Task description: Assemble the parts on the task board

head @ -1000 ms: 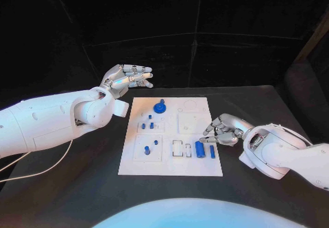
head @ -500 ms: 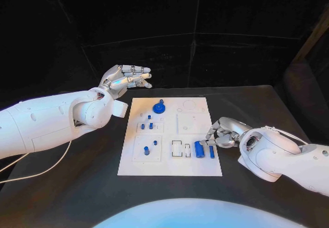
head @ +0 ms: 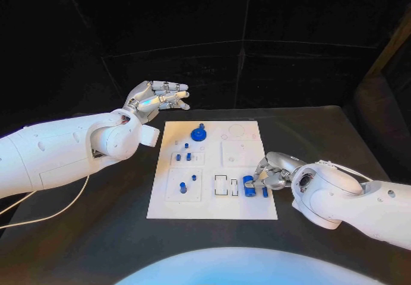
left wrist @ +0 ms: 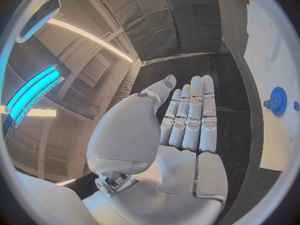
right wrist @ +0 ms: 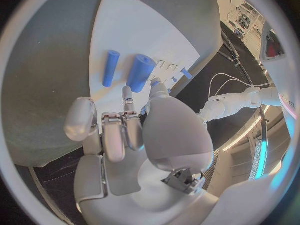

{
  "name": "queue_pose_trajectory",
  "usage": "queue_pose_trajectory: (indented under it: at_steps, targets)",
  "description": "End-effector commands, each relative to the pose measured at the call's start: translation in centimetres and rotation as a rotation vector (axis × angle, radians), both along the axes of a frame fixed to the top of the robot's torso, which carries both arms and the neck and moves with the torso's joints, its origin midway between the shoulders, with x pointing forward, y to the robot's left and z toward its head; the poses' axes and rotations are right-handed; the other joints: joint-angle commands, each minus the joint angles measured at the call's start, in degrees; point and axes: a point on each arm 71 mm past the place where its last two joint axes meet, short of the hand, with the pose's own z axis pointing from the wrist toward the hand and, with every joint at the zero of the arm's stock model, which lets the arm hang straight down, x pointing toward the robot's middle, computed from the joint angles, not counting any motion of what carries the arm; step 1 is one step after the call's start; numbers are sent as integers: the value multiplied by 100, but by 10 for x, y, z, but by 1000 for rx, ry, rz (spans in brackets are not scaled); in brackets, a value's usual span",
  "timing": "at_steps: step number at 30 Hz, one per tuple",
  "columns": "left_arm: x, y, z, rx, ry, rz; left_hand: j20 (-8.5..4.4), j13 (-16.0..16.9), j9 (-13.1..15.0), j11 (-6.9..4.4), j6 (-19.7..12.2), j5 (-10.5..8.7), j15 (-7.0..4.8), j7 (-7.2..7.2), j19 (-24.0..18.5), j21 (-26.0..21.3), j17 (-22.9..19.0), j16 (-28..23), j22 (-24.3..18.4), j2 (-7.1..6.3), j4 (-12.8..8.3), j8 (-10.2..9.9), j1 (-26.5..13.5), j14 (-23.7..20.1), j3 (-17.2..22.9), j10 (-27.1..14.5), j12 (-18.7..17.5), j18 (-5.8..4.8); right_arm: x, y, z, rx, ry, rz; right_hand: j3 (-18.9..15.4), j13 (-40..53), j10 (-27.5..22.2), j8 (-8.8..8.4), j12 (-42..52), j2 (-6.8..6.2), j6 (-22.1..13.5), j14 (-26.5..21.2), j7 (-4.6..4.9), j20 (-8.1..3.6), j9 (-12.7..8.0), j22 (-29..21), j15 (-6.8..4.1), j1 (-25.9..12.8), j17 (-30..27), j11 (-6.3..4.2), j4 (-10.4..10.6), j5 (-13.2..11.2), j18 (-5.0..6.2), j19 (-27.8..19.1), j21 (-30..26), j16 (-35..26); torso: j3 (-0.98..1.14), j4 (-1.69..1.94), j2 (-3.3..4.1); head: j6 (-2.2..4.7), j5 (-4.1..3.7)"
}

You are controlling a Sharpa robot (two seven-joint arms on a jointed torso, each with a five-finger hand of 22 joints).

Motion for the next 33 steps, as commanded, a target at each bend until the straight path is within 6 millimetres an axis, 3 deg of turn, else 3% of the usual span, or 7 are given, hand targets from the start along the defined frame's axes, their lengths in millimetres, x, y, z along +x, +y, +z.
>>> queue_pose_trajectory:
  at_steps: [1, 17, 22, 24, 26, 33]
  targets:
    - [0, -1, 1, -10, -2, -13, 7, -5, 8, -2, -53, -18, 12, -1, 42, -29, -8, -36, -8, -6, -20, 18, 36, 35, -17, -30, 17, 51, -1, 2, -4, -39, 23, 14, -4, 932, 320, 36, 3, -6, -30, 569, -2, -1, 7, -7, -11, -33, 1317, -10, 40, 40, -34, 35, 4, 34, 2, -8, -4, -17, 28]
    - [-1, 0, 1, -8, 4, -13, 8, -6, 7, -1, -57, -18, 13, 0, 41, -31, -11, -39, -11, -8, -19, 19, 32, 34, -21, -35, 20, 51, 0, 14, -16, -103, 49, 38, 1, 898, 294, 141, -32, 40, -47, 564, -15, -5, 70, -37, -19, 73, 1299, -19, 28, 45, -28, 11, -13, 29, 9, -10, -1, -25, 17]
    - [-1, 0, 1, -7, 6, -13, 9, -6, 6, 1, -63, -19, 16, 2, 38, -34, -14, -42, -14, -12, -17, 19, 25, 32, -27, -42, 21, 49, 1, 13, -18, -119, 51, 28, 20, 904, 291, 229, -37, 129, -70, 564, -21, -11, 125, -38, -24, 214, 1298, -25, -30, 91, -27, 4, -15, 28, -4, -11, -9, -34, 2]
    - [-2, 0, 1, -8, 6, -14, 9, -6, 6, 1, -63, -19, 16, 2, 38, -34, -14, -42, -14, -12, -17, 19, 25, 32, -27, -42, 21, 49, 0, 12, -18, -119, 55, 20, 17, 906, 292, 261, -39, 173, -64, 565, -26, -13, 143, -33, -27, 215, 1304, -30, -22, 126, -28, 5, -13, 30, 1, -7, -7, -34, 4]
    - [-2, 0, 1, -8, 6, -14, 9, -6, 6, 1, -63, -19, 16, 2, 38, -34, -14, -42, -14, -12, -17, 19, 25, 32, -27, -42, 21, 49, 0, 11, -18, -115, 53, 11, 23, 906, 293, 298, -42, 233, -60, 566, -33, -17, 165, -27, -33, 240, 1308, -37, -28, 204, -28, 9, -10, 31, 10, -8, -10, -32, 11]
    - [-2, 1, 1, -8, 5, -13, 11, -7, 6, 2, -67, -19, 18, 3, 35, -37, -17, -45, -17, -14, -15, 20, 20, 30, -31, -47, 23, 48, -6, 6, -8, -36, -2, -23, 61, 947, 319, 420, -23, 416, 4, 569, -69, -41, 242, 7, -61, 387, 1326, -71, -111, 571, -32, 28, 7, 36, 4, -16, -23, -35, 5]
